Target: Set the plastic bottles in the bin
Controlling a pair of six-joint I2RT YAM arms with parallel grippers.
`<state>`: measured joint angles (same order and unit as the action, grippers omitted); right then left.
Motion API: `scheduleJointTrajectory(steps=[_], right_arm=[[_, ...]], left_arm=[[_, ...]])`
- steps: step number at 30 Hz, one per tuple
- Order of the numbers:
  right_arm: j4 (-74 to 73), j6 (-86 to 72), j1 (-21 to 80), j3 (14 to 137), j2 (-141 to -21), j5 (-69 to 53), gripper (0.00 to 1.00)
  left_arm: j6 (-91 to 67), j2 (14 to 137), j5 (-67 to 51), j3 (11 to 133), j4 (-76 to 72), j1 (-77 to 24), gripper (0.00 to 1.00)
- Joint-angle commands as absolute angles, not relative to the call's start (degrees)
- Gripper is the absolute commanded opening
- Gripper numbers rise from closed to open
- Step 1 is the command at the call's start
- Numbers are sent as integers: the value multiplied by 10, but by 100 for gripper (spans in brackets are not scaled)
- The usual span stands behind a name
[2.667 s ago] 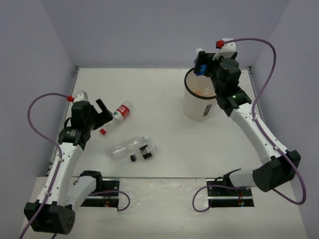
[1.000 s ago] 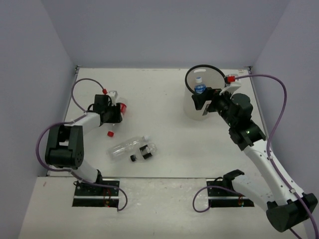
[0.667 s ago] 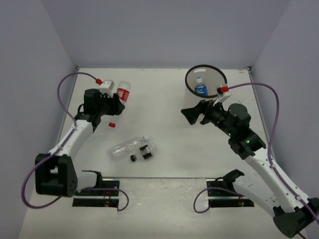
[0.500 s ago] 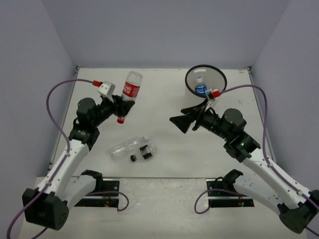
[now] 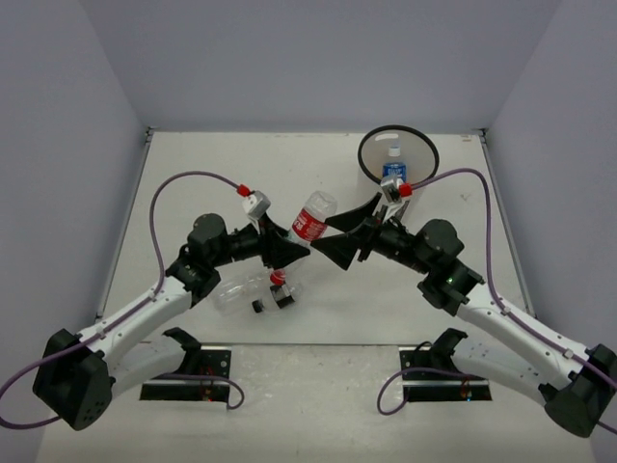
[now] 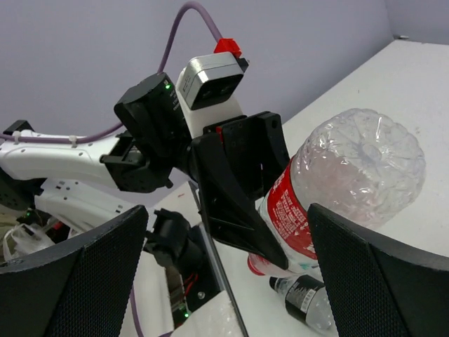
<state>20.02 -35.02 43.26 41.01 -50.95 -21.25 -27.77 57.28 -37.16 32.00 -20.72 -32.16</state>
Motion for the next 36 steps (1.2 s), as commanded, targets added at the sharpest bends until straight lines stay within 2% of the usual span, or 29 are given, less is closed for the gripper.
scheduleJointTrajectory(steps=[1,6,13,18,21,24,26,27,29,30,33,36], right_arm=[[156,-314,460,459,-535,-117,99],[108,-309,471,455,-534,-24,99],[113,-311,471,462,-550,-36,99],[120,-310,471,474,-570,-23,99],[120,-310,471,491,-585,-18,95],[127,-310,471,500,-591,-27,84],[134,-311,471,502,-590,-38,64],[134,-312,471,501,-589,-37,51],[128,-312,471,500,-579,-25,23],[116,-309,471,502,-575,-14,17],[64,-295,471,517,-556,64,10],[12,-259,470,553,-538,175,9]], left_arm=[[-268,550,-366,352,-217,-343,31],[-254,508,-337,347,-181,-343,31],[-254,509,-347,345,-174,-344,31],[-271,514,-406,335,-208,-346,31],[-290,516,-445,328,-238,-354,30],[-289,509,-449,327,-230,-363,32],[-284,502,-442,328,-221,-364,37],[-283,500,-438,329,-218,-364,48],[-281,494,-423,335,-198,-364,85],[-278,493,-404,341,-186,-365,100],[-264,493,-334,367,-122,-364,100],[-266,497,-245,392,-64,-364,100]])
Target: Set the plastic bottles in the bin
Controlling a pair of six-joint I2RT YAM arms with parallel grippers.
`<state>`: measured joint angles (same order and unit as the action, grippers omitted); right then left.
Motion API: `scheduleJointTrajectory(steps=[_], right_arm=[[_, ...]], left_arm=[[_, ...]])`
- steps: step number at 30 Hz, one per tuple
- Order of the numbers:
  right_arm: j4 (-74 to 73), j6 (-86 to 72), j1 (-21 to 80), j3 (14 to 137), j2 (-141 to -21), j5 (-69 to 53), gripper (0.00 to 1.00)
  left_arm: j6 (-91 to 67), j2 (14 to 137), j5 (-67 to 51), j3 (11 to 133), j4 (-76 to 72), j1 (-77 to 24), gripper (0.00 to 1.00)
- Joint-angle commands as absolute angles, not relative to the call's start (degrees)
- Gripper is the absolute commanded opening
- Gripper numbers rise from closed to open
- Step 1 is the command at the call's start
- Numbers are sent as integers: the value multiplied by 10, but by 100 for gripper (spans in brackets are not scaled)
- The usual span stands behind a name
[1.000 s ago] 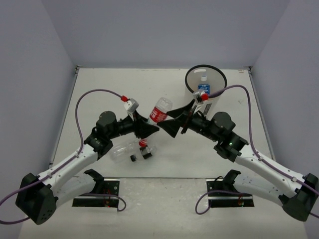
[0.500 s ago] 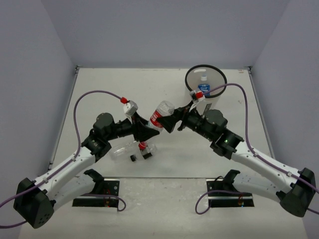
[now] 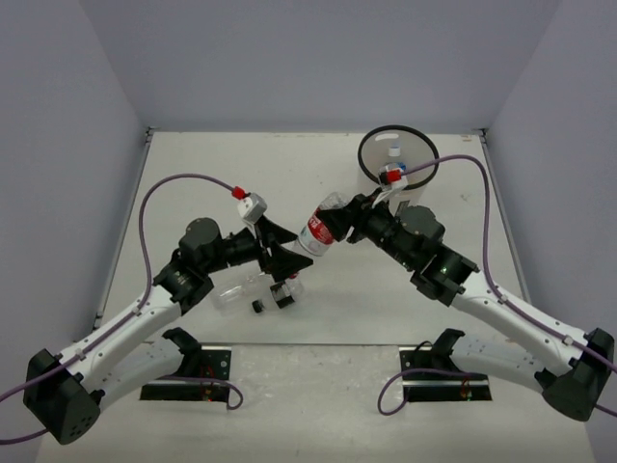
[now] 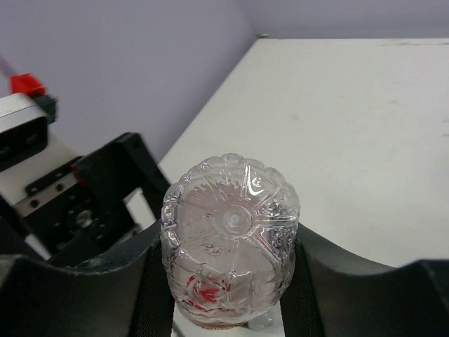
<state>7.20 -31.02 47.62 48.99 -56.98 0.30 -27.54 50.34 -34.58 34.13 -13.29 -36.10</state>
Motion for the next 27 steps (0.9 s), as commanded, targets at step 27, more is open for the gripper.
scheduleJointTrajectory(steps=[27], right_arm=[[29,-88,232,813,-804,331,10]], left_arm=[[-384,492,173,471,246,-363,100]])
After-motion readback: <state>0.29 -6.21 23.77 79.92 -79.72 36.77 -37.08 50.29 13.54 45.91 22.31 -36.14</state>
